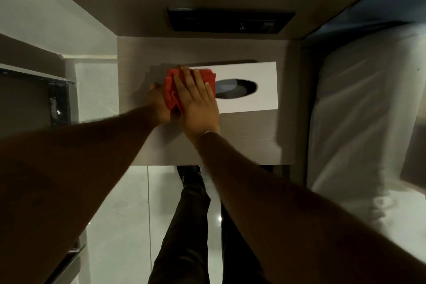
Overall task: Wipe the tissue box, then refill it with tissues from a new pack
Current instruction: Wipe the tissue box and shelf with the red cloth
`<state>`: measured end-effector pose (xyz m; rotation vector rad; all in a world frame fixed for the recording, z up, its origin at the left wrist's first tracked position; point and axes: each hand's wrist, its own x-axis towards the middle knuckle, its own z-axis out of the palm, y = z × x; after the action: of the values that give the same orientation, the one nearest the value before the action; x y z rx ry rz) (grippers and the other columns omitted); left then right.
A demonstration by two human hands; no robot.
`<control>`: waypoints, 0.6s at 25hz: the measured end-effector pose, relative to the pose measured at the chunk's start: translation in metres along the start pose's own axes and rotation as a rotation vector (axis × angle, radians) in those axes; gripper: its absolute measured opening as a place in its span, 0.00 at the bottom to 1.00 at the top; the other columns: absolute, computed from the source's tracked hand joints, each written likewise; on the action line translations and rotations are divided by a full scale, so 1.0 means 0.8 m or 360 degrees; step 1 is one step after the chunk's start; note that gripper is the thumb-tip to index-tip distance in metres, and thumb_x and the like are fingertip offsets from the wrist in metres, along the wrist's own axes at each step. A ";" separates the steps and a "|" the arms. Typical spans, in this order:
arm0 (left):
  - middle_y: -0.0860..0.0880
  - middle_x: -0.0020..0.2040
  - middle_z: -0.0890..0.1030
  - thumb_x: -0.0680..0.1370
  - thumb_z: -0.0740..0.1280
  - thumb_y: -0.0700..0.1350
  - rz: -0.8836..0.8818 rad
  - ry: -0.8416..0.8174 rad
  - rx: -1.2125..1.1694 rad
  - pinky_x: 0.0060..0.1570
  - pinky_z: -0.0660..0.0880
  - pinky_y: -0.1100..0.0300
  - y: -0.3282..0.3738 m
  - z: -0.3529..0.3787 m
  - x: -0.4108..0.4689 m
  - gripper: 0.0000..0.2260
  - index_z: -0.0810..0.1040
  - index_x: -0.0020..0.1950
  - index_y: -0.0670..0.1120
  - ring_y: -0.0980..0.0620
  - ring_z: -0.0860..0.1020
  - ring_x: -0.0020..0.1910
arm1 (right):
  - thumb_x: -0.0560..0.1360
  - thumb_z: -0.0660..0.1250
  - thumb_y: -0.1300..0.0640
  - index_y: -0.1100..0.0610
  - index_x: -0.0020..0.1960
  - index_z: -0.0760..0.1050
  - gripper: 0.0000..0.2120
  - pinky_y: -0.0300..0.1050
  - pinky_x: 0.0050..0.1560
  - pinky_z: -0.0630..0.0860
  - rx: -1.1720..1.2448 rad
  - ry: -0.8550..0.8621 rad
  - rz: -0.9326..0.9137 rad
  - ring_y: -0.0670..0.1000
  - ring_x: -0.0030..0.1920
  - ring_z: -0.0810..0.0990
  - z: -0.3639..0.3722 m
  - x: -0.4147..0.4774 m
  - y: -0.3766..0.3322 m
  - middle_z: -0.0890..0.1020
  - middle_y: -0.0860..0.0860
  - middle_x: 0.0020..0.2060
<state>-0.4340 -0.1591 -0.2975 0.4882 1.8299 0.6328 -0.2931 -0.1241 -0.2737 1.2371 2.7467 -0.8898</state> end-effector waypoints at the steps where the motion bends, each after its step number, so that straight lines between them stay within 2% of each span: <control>1: 0.39 0.79 0.71 0.80 0.60 0.66 0.0093 0.0018 0.0207 0.69 0.70 0.44 0.006 0.000 -0.001 0.38 0.60 0.84 0.47 0.38 0.70 0.77 | 0.79 0.72 0.55 0.52 0.85 0.56 0.40 0.57 0.82 0.45 -0.0028 0.0011 -0.0048 0.57 0.85 0.48 -0.007 0.011 0.012 0.55 0.54 0.85; 3: 0.38 0.80 0.69 0.73 0.72 0.68 0.0385 -0.0101 0.0927 0.75 0.65 0.39 0.005 -0.001 0.002 0.50 0.52 0.86 0.49 0.34 0.70 0.75 | 0.79 0.69 0.60 0.52 0.85 0.58 0.38 0.59 0.83 0.47 -0.0064 0.0099 -0.0018 0.58 0.85 0.50 -0.028 0.022 0.046 0.58 0.54 0.85; 4: 0.39 0.79 0.70 0.66 0.78 0.68 0.0343 -0.0116 0.1191 0.75 0.64 0.38 0.007 0.001 0.002 0.59 0.46 0.85 0.52 0.34 0.71 0.73 | 0.79 0.66 0.61 0.51 0.85 0.58 0.37 0.59 0.83 0.48 -0.0067 0.0158 0.0089 0.58 0.84 0.51 -0.041 0.022 0.070 0.58 0.54 0.84; 5: 0.41 0.77 0.71 0.62 0.80 0.68 0.0330 -0.0071 0.1362 0.74 0.65 0.38 0.008 0.001 0.000 0.63 0.42 0.84 0.57 0.34 0.73 0.71 | 0.80 0.65 0.61 0.50 0.85 0.58 0.35 0.59 0.83 0.48 -0.0066 0.0213 0.0226 0.58 0.84 0.51 -0.055 0.019 0.096 0.58 0.54 0.85; 7: 0.43 0.76 0.71 0.60 0.82 0.67 0.0370 -0.0065 0.1265 0.73 0.65 0.39 0.005 0.002 -0.003 0.66 0.40 0.83 0.59 0.34 0.74 0.71 | 0.82 0.61 0.59 0.48 0.85 0.57 0.33 0.59 0.83 0.47 -0.0088 0.0272 0.0414 0.57 0.84 0.51 -0.080 0.003 0.143 0.57 0.53 0.85; 9: 0.42 0.78 0.69 0.61 0.83 0.66 0.0346 -0.0081 0.1285 0.75 0.63 0.39 0.005 0.001 0.002 0.67 0.38 0.84 0.57 0.34 0.71 0.74 | 0.82 0.61 0.62 0.47 0.85 0.57 0.34 0.58 0.83 0.47 -0.0091 0.0204 0.0388 0.57 0.85 0.50 -0.098 -0.009 0.167 0.56 0.52 0.85; 11: 0.41 0.80 0.68 0.63 0.83 0.64 0.0331 -0.0052 0.1334 0.78 0.59 0.38 0.009 0.000 -0.003 0.67 0.38 0.85 0.56 0.34 0.69 0.76 | 0.81 0.62 0.65 0.46 0.84 0.59 0.35 0.59 0.83 0.51 0.0052 0.0130 0.0376 0.58 0.84 0.52 -0.115 -0.015 0.169 0.56 0.52 0.85; 13: 0.40 0.83 0.64 0.63 0.85 0.59 0.0346 -0.0009 0.1488 0.78 0.58 0.34 0.014 -0.005 -0.019 0.68 0.39 0.86 0.53 0.34 0.67 0.78 | 0.82 0.62 0.63 0.45 0.82 0.63 0.31 0.60 0.80 0.61 0.0335 0.0192 0.0482 0.59 0.82 0.61 -0.140 -0.020 0.163 0.60 0.51 0.84; 15: 0.38 0.85 0.56 0.61 0.87 0.56 0.0393 0.0192 0.1679 0.75 0.62 0.32 0.015 -0.008 -0.052 0.69 0.41 0.87 0.50 0.32 0.64 0.79 | 0.84 0.63 0.60 0.46 0.79 0.67 0.25 0.58 0.72 0.74 0.0590 0.0386 0.0615 0.56 0.72 0.75 -0.176 -0.039 0.152 0.73 0.51 0.77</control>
<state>-0.4264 -0.1760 -0.2583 1.3982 2.1384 -0.2232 -0.1562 -0.0113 -0.2089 1.9704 2.4239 -1.3094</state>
